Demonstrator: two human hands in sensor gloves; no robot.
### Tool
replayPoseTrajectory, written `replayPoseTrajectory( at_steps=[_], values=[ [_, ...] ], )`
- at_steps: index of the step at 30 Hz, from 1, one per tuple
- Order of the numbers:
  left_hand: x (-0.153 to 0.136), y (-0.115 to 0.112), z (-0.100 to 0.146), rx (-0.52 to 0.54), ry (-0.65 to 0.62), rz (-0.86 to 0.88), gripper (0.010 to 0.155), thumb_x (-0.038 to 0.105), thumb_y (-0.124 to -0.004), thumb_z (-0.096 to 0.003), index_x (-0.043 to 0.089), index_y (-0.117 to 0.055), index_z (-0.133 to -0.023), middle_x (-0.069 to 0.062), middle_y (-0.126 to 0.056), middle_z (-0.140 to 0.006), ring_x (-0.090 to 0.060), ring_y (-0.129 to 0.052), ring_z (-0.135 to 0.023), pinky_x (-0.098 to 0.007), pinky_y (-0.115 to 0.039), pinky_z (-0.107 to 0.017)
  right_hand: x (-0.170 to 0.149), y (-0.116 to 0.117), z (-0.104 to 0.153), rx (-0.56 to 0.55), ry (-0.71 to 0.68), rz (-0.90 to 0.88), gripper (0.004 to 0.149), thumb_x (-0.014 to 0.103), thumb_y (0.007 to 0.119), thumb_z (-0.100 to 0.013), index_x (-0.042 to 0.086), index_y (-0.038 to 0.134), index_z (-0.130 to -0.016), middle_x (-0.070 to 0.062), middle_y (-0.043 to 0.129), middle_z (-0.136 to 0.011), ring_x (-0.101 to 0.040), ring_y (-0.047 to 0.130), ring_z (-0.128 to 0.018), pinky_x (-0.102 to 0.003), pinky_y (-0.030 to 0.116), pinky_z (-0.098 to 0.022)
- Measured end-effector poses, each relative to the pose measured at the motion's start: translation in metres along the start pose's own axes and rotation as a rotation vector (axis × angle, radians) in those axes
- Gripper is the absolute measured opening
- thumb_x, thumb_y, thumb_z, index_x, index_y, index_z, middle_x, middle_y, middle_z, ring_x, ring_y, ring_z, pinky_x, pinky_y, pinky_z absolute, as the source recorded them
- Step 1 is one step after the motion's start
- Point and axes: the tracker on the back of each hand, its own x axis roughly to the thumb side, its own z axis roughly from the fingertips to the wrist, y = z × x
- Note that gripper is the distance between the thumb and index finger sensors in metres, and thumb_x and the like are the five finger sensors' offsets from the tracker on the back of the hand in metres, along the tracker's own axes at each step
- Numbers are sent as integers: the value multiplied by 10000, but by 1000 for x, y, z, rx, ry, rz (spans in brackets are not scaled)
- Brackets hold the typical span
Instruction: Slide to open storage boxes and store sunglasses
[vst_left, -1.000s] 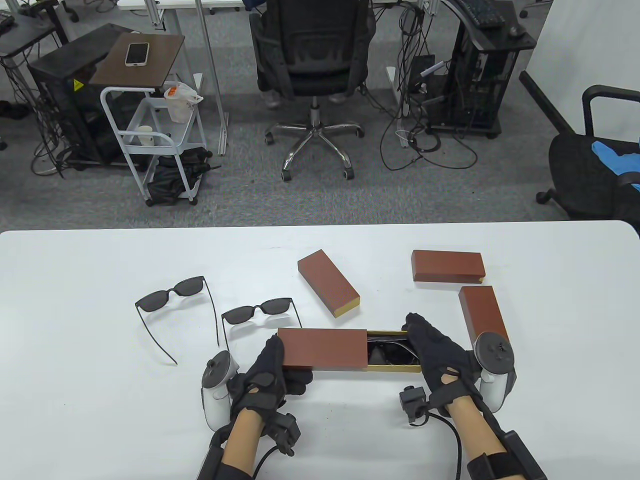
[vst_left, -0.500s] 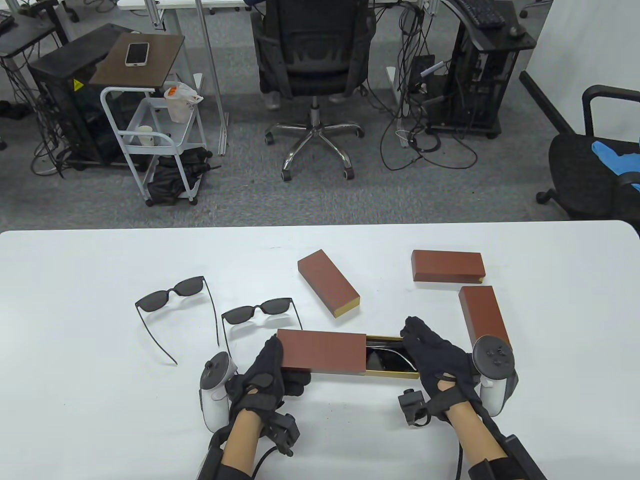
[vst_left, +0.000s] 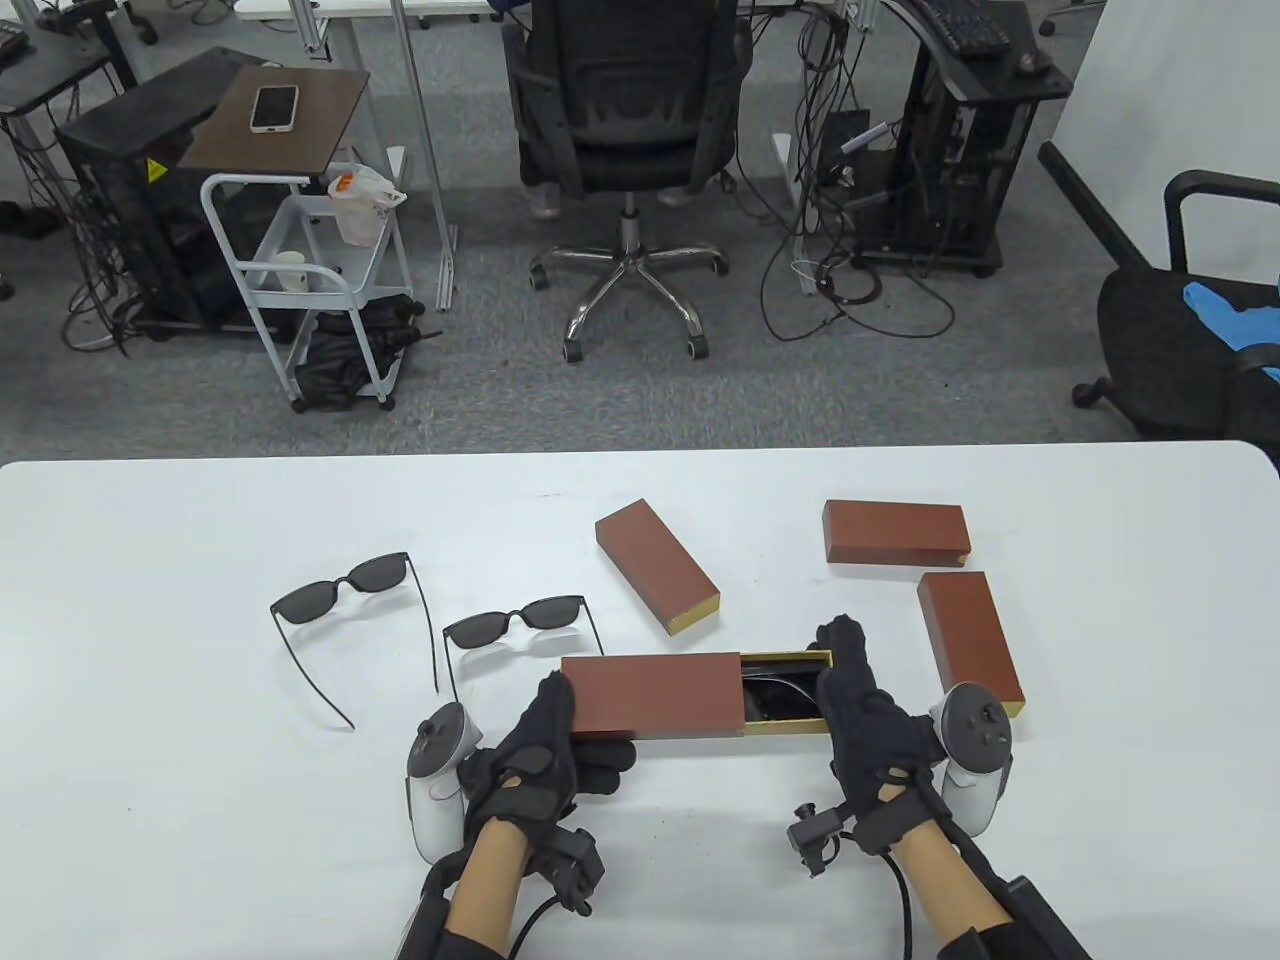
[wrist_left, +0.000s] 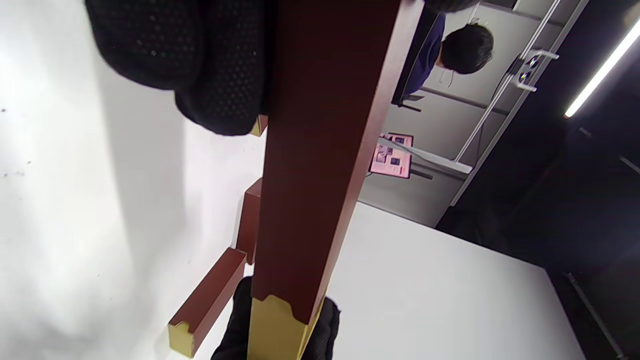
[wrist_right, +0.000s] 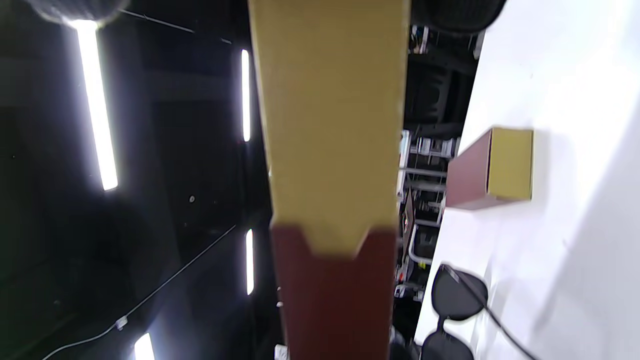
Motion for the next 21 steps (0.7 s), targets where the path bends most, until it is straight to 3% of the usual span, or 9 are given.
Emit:
replayPoseTrajectory(
  at_steps=[4,16,19,21],
  values=[
    [-2,-10,-2,-63,39,-17,783,614,-475,-519,178,-263,-1135,-120,-777,-947,-311,-919,-717,-505,-775,-526,-2,9,2,98,14,-7,905,754,576,-338,219,222,-977,-125,184,-1073,-405,296,-975,-502,451,-715],
    [-5,-30,-5,-137,78,-74,798,604,-458,-520,191,-122,-1114,-137,-701,-1005,-337,-866,-795,-525,-746,-569,-7,29,6,219,15,78,927,794,524,-335,267,70,-947,-65,-11,-1040,-362,59,-954,-540,289,-715],
    [-6,-26,-6,-110,73,-100,794,599,-471,-523,205,-127,-1120,-123,-698,-1001,-328,-859,-788,-522,-739,-572,-8,29,6,228,24,131,893,746,603,-355,250,198,-978,-96,53,-1054,-403,116,-954,-557,327,-710],
    [-5,-21,-6,-96,70,-84,787,602,-479,-527,219,-154,-1133,-114,-693,-989,-318,-849,-771,-517,-728,-574,-6,30,6,225,-2,192,876,697,707,-356,223,321,-984,-143,186,-1074,-459,238,-959,-568,411,-705]
  ],
)
